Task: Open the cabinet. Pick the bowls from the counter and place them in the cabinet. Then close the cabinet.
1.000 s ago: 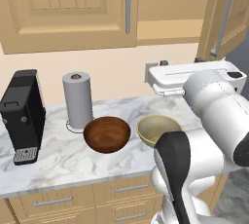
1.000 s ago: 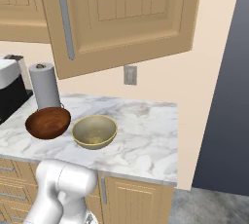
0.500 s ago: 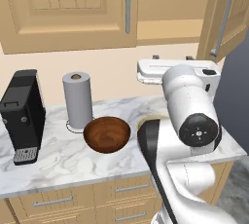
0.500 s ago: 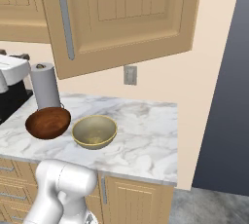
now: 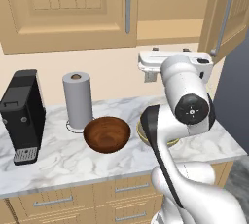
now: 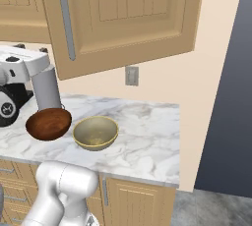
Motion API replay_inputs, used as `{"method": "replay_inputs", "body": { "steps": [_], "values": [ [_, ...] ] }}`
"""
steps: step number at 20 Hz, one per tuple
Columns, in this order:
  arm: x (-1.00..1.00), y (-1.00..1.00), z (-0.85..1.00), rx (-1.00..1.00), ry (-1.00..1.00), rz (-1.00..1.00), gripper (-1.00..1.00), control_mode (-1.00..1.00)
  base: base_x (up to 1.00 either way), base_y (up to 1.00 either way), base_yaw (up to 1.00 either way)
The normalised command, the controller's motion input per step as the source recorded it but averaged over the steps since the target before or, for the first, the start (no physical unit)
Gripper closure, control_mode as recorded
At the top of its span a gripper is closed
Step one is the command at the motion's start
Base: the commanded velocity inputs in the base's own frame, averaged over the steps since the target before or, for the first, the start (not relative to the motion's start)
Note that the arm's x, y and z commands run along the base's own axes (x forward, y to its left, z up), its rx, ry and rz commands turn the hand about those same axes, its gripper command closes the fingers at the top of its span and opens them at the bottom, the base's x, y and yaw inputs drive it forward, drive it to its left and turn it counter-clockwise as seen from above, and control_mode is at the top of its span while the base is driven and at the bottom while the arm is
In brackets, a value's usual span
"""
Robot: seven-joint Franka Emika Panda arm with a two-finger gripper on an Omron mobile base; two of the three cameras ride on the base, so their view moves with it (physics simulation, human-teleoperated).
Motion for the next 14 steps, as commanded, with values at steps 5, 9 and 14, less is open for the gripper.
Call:
{"method": "replay_inputs", "body": {
  "steps": [5, 9, 14],
  "values": [
    [0.45, -0.09, -0.09, 0.0, 0.0, 0.0, -1.0, -1.0, 0.0, 0.0, 0.0],
    [0.27, -0.28, -0.06, 0.0, 0.0, 0.0, -1.0, -1.0, 0.0, 0.0, 0.0],
    [0.16, -0.44, -0.01, 0.02, 0.0, -0.01, -1.0, -1.0, 0.0, 0.0, 0.0]
  ]
}}
